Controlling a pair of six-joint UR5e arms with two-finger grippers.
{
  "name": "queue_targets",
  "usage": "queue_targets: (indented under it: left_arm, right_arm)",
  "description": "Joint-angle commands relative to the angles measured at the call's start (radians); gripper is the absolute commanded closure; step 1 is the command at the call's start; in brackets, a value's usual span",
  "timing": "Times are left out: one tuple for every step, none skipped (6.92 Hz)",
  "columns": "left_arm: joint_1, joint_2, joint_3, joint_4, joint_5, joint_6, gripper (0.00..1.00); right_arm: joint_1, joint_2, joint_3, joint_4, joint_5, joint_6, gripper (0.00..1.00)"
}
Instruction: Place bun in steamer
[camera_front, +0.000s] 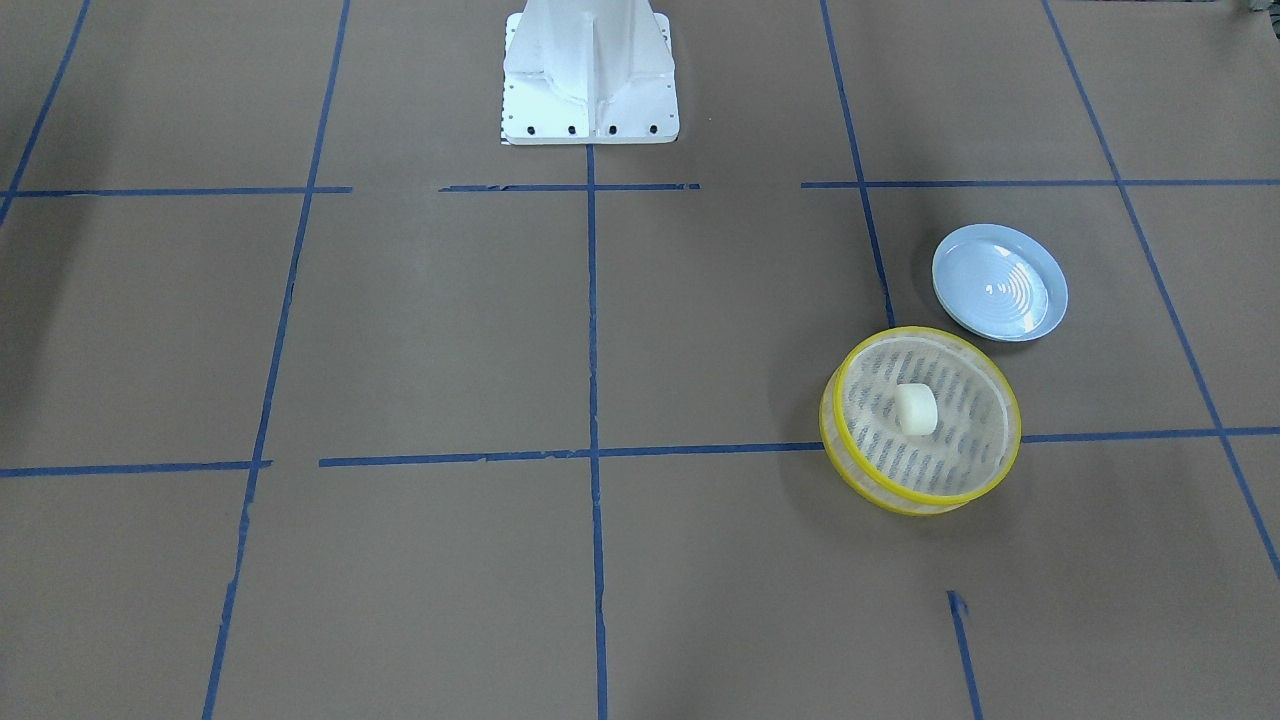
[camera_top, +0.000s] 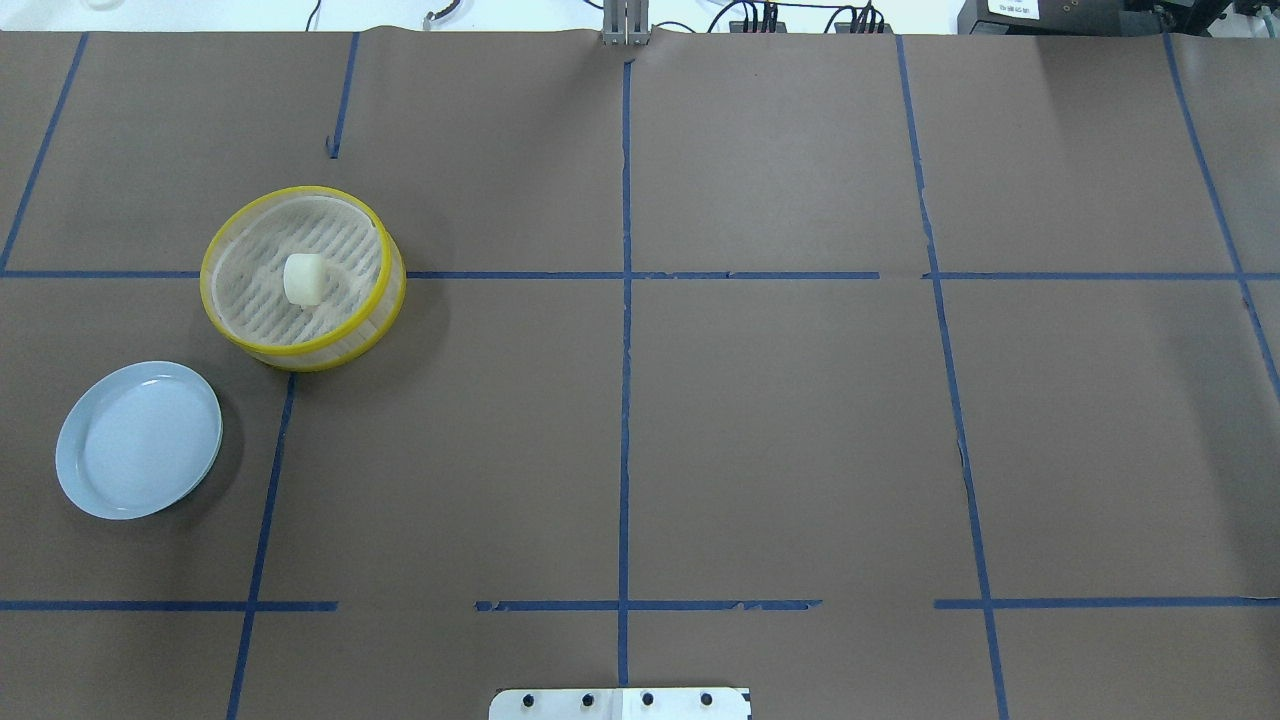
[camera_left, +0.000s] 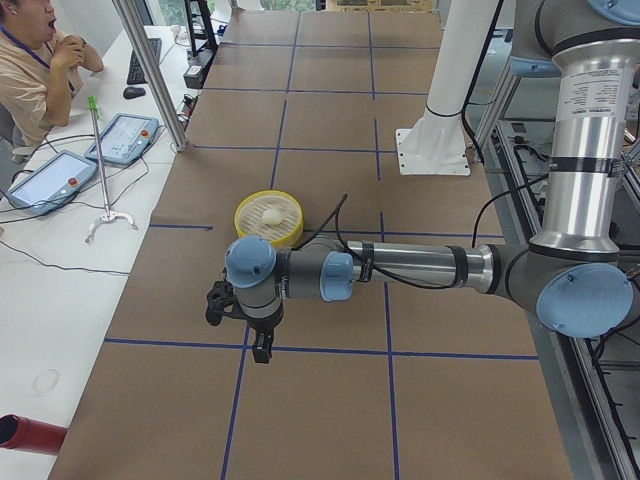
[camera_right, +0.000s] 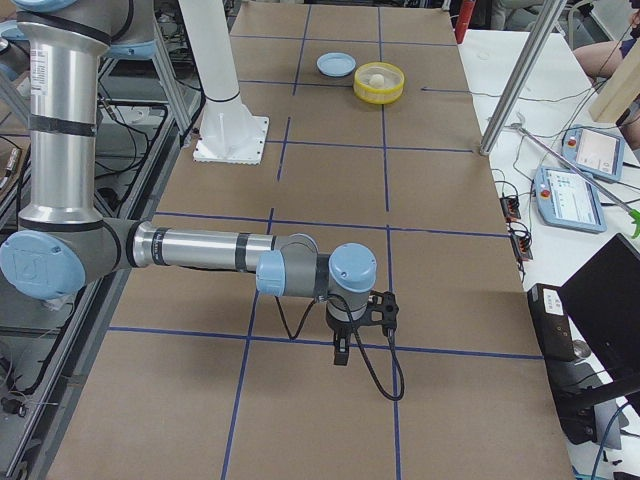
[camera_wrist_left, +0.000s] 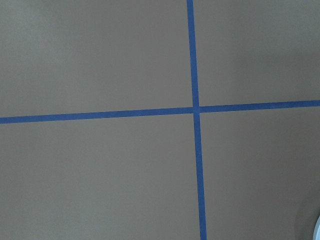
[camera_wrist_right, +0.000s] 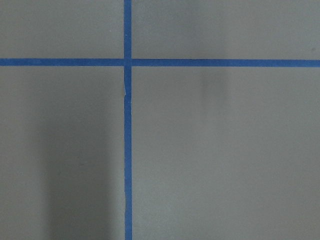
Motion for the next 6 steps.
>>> queue_targets:
  left_arm:
    - [-0.003, 0.000, -0.019, 0.022, 0.000, 0.003, 0.00]
    - [-0.003, 0.003, -0.036, 0.019, -0.001, 0.004, 0.00]
    - [-0.003, 0.003, -0.037, 0.019, -0.003, 0.016, 0.00]
    - [-0.003, 0.004, -0.045, 0.019, -0.003, 0.016, 0.00]
    - [-0.001, 0.003, -0.024, 0.017, -0.042, 0.006, 0.00]
    - [-0.003, 0.021, -0.033, 0.014, -0.085, 0.016, 0.00]
  right_arm:
    - [0.000, 0.000, 0.000, 0.000, 0.000, 0.000, 0.00]
    - [0.000, 0.000, 0.000, 0.000, 0.000, 0.000, 0.00]
    - [0.000, 0.000, 0.000, 0.000, 0.000, 0.000, 0.00]
    - [0.000, 0.000, 0.000, 0.000, 0.000, 0.000, 0.00]
    - [0.000, 0.000, 0.000, 0.000, 0.000, 0.000, 0.00]
    - [0.000, 0.000, 0.000, 0.000, 0.000, 0.000, 0.00]
